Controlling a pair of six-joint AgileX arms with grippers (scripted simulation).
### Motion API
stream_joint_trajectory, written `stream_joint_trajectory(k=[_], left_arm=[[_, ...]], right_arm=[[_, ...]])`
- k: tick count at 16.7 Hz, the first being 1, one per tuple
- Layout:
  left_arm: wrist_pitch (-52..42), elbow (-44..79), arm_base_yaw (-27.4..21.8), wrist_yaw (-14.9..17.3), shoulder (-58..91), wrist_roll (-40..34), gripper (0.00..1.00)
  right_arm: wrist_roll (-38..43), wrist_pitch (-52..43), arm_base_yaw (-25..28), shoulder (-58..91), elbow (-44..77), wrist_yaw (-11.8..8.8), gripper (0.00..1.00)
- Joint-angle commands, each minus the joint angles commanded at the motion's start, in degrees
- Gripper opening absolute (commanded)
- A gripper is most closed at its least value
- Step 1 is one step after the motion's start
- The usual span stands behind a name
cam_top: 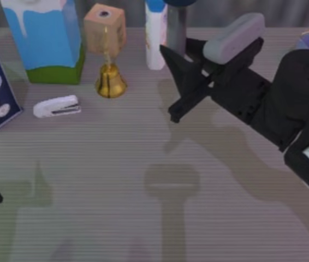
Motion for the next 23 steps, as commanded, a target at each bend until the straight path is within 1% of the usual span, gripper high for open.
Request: stream_joint_trajectory(k=[3,10,12,14,16,23], left_arm=[[0.0,0.0,0.0,0.0,0.0,0.0,1.00],[0.0,0.1,0.0,0.1,0.1,0.0,1.00],[0.8,1.3,-0.8,1.7,2.0,0.1,1.00],[2.5,4.1,-2.2,4.8,6.3,0.2,1.00],[5.0,8.0,-4.0,9.1,13.0,0.4,1.00],[17.9,27.1,-11.7,27.3,45.7,1.0,1.00]], right_arm=[[0.1,-0.1,-0.2,0.2,0.2,-0.2,0.00],[0.0,0.0,0.0,0.0,0.0,0.0,0.00],[0.0,0.0,0.0,0.0,0.0,0.0,0.00],[0.0,0.0,0.0,0.0,0.0,0.0,0.00],[0.0,0.0,0.0,0.0,0.0,0.0,0.00],[0.0,0.0,0.0,0.0,0.0,0.0,0.00]])
